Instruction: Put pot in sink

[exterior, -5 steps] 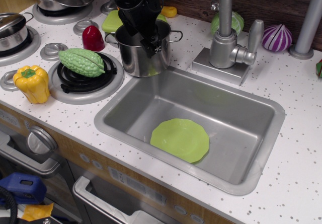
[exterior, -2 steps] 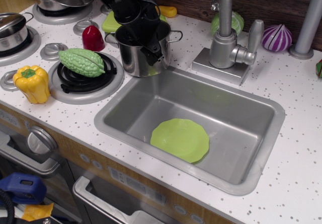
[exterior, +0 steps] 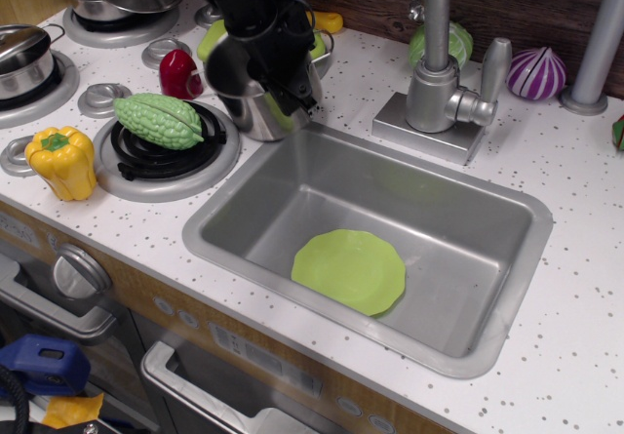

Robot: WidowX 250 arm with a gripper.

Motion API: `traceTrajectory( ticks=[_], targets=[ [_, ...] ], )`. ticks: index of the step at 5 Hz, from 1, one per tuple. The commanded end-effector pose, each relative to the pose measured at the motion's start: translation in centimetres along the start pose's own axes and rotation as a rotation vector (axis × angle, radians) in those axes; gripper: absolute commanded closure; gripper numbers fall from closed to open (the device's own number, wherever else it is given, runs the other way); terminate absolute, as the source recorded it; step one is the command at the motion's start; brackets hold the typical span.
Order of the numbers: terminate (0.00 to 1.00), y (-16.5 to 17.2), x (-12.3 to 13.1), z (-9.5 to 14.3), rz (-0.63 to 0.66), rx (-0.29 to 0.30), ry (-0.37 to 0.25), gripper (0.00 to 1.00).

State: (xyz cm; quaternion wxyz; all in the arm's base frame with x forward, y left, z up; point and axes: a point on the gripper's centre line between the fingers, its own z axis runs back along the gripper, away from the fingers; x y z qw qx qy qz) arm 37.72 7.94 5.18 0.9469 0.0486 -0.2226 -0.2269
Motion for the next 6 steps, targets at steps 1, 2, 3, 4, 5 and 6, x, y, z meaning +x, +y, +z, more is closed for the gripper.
traceTrajectory(
  ticks=[1, 2, 3, 4, 5, 6],
  targets=[
    [0.00, -0.7, 4.0, 4.4, -0.011, 0.106, 0.007, 1.00],
    [0.00, -3.9, 3.8, 4.9, 0.109, 0.108, 0.056, 1.00],
    [0.00, -7.4, 2.2, 4.2, 0.276, 0.133, 0.077, 1.00],
    [0.00, -9.5, 0.8, 3.1, 0.391, 0.093, 0.078, 1.00],
    [0.00, -11.2, 0.0, 1.4, 0.450, 0.061, 0.051, 0.00],
    [0.00, -12.0, -0.4, -0.4, 0.517, 0.010, -0.009, 0.00]
  ],
)
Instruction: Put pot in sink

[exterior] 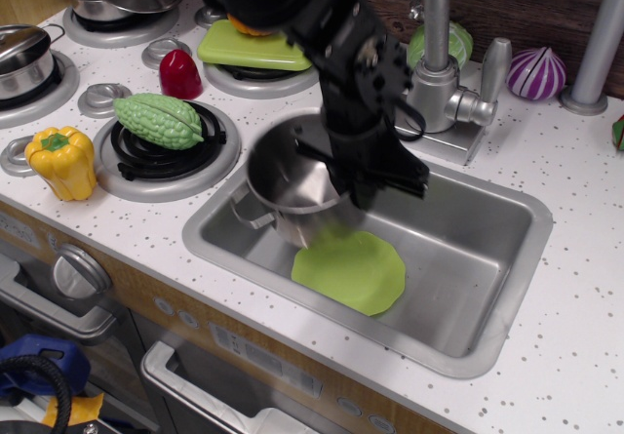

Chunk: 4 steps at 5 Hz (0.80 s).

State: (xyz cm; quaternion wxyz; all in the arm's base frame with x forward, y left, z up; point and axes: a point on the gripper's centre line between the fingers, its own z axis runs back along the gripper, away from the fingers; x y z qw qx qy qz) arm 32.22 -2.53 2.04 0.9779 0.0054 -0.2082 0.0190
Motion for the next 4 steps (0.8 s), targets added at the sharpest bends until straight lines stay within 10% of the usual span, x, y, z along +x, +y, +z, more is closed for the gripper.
traceTrajectory(
  ticks=[1, 3, 4],
  targets=[
    [0.00, -0.41, 0.11, -0.94, 0.046, -0.067, -0.076, 0.00],
    [0.00, -0.26, 0.07, -0.84, 0.052, -0.080, -0.069, 0.00],
    [1.00, -0.26, 0.07, -0.84, 0.052, -0.080, -0.069, 0.00]
  ],
)
